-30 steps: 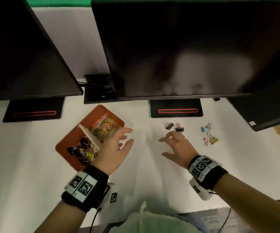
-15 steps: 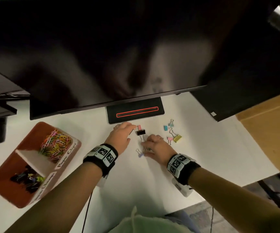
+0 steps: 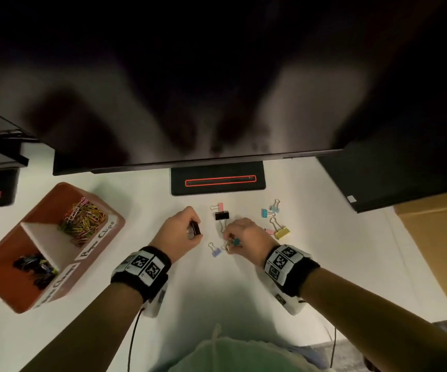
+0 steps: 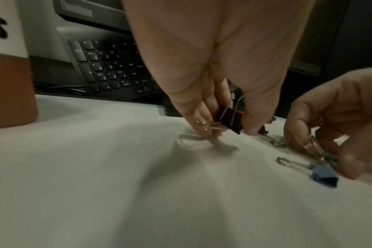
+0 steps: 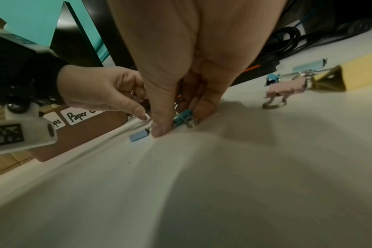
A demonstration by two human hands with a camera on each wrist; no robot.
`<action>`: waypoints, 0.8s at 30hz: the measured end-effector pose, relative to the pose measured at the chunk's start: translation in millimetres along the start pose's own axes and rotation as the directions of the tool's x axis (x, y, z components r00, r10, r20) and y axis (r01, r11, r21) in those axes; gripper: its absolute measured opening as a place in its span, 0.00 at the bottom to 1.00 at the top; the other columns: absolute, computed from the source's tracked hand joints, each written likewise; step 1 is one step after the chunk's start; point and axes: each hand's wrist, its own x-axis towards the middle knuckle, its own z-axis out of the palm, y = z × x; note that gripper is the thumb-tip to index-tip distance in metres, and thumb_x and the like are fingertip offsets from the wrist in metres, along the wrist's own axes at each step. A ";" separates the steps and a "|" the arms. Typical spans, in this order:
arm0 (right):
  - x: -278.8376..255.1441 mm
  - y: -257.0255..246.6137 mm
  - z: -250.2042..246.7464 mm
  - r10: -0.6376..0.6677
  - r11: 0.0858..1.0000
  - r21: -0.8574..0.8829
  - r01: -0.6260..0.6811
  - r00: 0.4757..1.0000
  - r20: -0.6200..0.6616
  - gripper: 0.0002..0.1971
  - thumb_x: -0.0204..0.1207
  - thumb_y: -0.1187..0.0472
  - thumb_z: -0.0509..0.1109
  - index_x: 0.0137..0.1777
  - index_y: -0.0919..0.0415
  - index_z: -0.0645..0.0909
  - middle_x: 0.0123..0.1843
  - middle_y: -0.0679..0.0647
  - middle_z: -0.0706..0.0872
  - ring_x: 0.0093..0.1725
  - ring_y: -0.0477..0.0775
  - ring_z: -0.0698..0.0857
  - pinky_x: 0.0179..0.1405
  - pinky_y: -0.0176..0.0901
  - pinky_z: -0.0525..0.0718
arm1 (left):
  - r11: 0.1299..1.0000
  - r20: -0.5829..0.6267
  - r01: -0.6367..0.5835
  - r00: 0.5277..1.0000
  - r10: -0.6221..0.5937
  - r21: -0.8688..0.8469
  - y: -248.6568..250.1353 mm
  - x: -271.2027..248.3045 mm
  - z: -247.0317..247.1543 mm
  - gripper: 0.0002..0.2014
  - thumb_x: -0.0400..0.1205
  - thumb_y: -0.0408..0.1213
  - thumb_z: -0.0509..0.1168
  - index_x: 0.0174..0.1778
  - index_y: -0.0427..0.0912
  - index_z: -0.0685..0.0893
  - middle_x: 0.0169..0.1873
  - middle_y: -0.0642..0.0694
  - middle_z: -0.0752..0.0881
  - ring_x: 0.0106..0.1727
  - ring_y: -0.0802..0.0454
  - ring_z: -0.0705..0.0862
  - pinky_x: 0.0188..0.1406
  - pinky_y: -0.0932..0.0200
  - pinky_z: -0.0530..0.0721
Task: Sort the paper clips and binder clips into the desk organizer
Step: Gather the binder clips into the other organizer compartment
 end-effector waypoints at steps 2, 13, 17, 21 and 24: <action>1.2 -2.0 -2.9 0.010 1.000 -0.016 -0.010 1.000 0.014 0.13 0.70 0.63 0.74 0.54 0.59 0.79 0.56 0.57 0.83 0.59 0.56 0.77 0.58 0.44 0.76 | 0.998 0.047 -0.032 0.998 0.035 -0.049 3.2 -4.8 1.6 0.14 0.76 0.32 0.68 0.53 0.49 0.74 0.46 0.49 0.79 0.43 0.58 0.80 0.42 0.72 0.76; 1.5 -5.2 -1.1 0.064 0.997 -0.039 -0.064 0.998 0.008 0.12 0.69 0.61 0.74 0.53 0.59 0.84 0.53 0.59 0.83 0.56 0.58 0.78 0.56 0.44 0.74 | 0.985 0.116 -0.145 0.984 0.134 0.092 -4.3 -19.1 45.2 0.09 0.74 0.38 0.71 0.49 0.45 0.83 0.48 0.54 0.71 0.51 0.53 0.73 0.57 0.59 0.78; -1.8 -7.8 1.0 0.072 0.997 -0.040 -0.073 0.997 -0.013 0.09 0.69 0.62 0.74 0.49 0.61 0.85 0.50 0.58 0.83 0.53 0.57 0.78 0.54 0.43 0.75 | 0.984 0.071 -0.172 0.983 0.168 0.053 -7.7 -21.6 40.6 0.06 0.74 0.37 0.70 0.42 0.45 0.80 0.45 0.53 0.74 0.47 0.52 0.77 0.51 0.58 0.79; -2.0 -10.7 4.4 0.083 0.996 -0.015 -0.083 0.997 -0.012 0.08 0.68 0.64 0.75 0.48 0.61 0.85 0.48 0.56 0.81 0.50 0.57 0.81 0.52 0.42 0.78 | 0.995 -0.019 -0.100 0.995 0.100 -0.014 -10.2 -28.7 28.5 0.07 0.74 0.36 0.68 0.38 0.47 0.75 0.34 0.51 0.79 0.36 0.53 0.77 0.39 0.59 0.78; -2.0 -18.5 9.1 0.059 0.998 -0.007 -0.059 0.998 0.015 0.07 0.70 0.64 0.74 0.48 0.61 0.85 0.51 0.58 0.82 0.50 0.57 0.82 0.50 0.36 0.75 | 0.992 -0.080 -0.026 0.997 0.016 -0.121 -14.1 -41.2 11.7 0.07 0.76 0.33 0.67 0.48 0.45 0.77 0.35 0.50 0.80 0.34 0.55 0.78 0.39 0.60 0.79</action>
